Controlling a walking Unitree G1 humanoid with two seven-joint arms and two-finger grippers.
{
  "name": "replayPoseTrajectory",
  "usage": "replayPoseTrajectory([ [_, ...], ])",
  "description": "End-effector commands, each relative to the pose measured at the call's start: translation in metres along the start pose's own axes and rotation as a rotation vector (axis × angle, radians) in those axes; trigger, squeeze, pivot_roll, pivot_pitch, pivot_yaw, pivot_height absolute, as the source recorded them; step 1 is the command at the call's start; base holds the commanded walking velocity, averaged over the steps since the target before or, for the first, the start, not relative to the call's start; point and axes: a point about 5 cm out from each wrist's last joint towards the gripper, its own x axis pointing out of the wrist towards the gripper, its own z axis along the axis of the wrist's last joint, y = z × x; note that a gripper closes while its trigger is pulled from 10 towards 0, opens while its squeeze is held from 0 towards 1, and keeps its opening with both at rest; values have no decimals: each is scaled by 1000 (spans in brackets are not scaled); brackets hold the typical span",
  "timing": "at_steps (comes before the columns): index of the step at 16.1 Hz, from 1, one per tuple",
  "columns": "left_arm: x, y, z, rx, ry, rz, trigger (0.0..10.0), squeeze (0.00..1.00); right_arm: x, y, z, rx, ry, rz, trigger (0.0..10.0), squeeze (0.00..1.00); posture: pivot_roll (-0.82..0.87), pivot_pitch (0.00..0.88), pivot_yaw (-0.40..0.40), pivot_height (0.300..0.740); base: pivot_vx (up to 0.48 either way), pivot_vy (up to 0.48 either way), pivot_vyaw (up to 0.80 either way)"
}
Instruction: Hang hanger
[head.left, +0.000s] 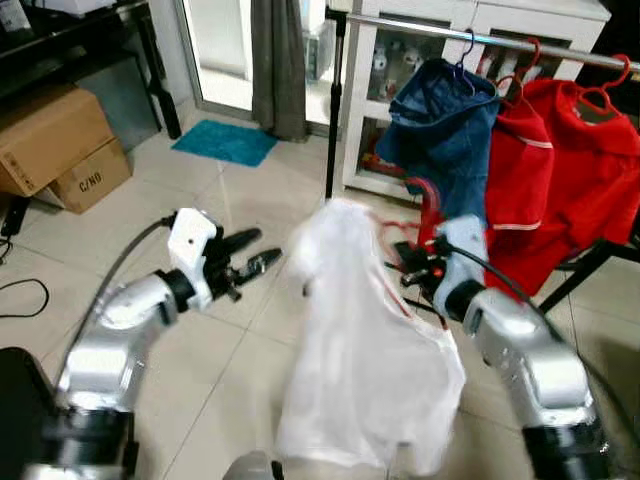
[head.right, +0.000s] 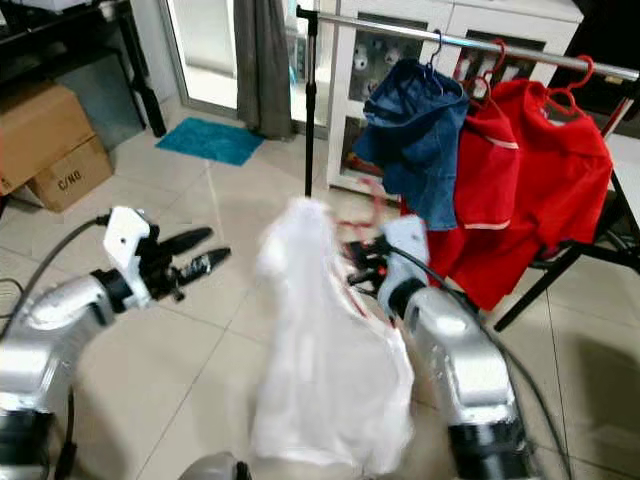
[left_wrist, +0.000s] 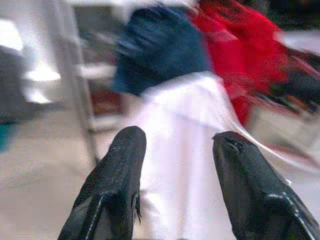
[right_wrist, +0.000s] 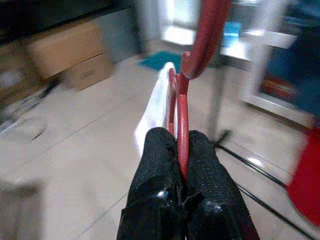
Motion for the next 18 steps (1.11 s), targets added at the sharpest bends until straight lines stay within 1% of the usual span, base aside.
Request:
replayPoseTrajectory([
  [1, -3, 5, 7, 9, -20, 125, 10000, 0, -3, -6, 7, -1, -43, -103, 10000, 0, 43, 0, -1, 723, 0, 0, 0],
  [2, -8, 10, 6, 13, -13, 253, 10000, 0, -4, -5, 3, 25, -32, -151, 10000, 0, 46, 0, -5, 723, 0, 0, 0],
  [3, -10, 9, 6, 35, -5, 286, 10000, 0, -4, -4, 4, 18, -40, -179, 10000, 0, 48, 0, -9, 723, 0, 0, 0],
  [4, -9, 3, 6, 48, 3, 320, 10000, 0, -6, 1, 4, 34, -47, -223, 10000, 0, 48, 0, -10, 723, 0, 0, 0],
  [5, -7, -2, 5, 36, -5, 330, 10000, 0, -9, 5, 4, 44, -45, -200, 10000, 0, 48, 0, -10, 723, 285, 0, 0],
  [6, -8, -4, 5, 21, -7, 343, 10000, 0, -11, 7, 1, 27, -34, -173, 10000, 0, 46, 0, -10, 723, 296, 0, 0],
  [7, -9, -10, 4, -2, -5, 356, 10000, 0, -16, 10, -6, 69, -6, -149, 10000, 0, 36, 0, -6, 723, 296, 0, 0],
  [8, -11, -14, 0, 23, 18, 345, 10000, 0, -19, 10, -7, 69, -25, -163, 10000, 0, 36, 0, -11, 723, 307, 0, 0],
  [9, -12, -17, -3, 52, 37, 331, 10000, 0, -21, 10, -7, 93, -31, -192, 10000, 0, 36, 0, -11, 723, 311, 0, 0],
  [10, -11, -19, -2, 50, 38, 330, 10000, 0, -22, 12, -7, 125, -32, -200, 10000, 0, 36, 0, -11, 723, 311, 0, 0],
  [11, -11, -20, -1, 39, 32, 333, 10000, 0, -22, 12, -7, 137, -33, -209, 10000, 0, 36, 0, -11, 723, 311, 0, 0],
  [12, -8, -21, 1, 29, 28, 335, 10000, 0, -21, 14, -5, 165, -37, -207, 10000, 0, 36, 0, -11, 723, 315, 0, 0],
  [13, -7, -21, 2, 24, 27, 334, 10000, 0, -19, 15, -5, 147, -34, -208, 10000, 0, 31, 0, -8, 723, 330, 0, 0],
  [15, -5, -21, 2, 17, 31, 332, 10000, 0, -16, 17, 0, 38, -49, -209, 10000, 0, 28, 0, -7, 723, 326, 0, 0],
  [16, -4, -22, 1, 10, 35, 325, 10000, 0, -14, 15, 0, 38, -36, -243, 10000, 0, 28, 0, -9, 723, 345, 0, 0],
  [18, -1, -25, 1, 2, 37, 315, 10000, 0, -12, 16, 3, 66, -50, -243, 10000, 0, 26, 0, -15, 723, 356, 0, 800],
])
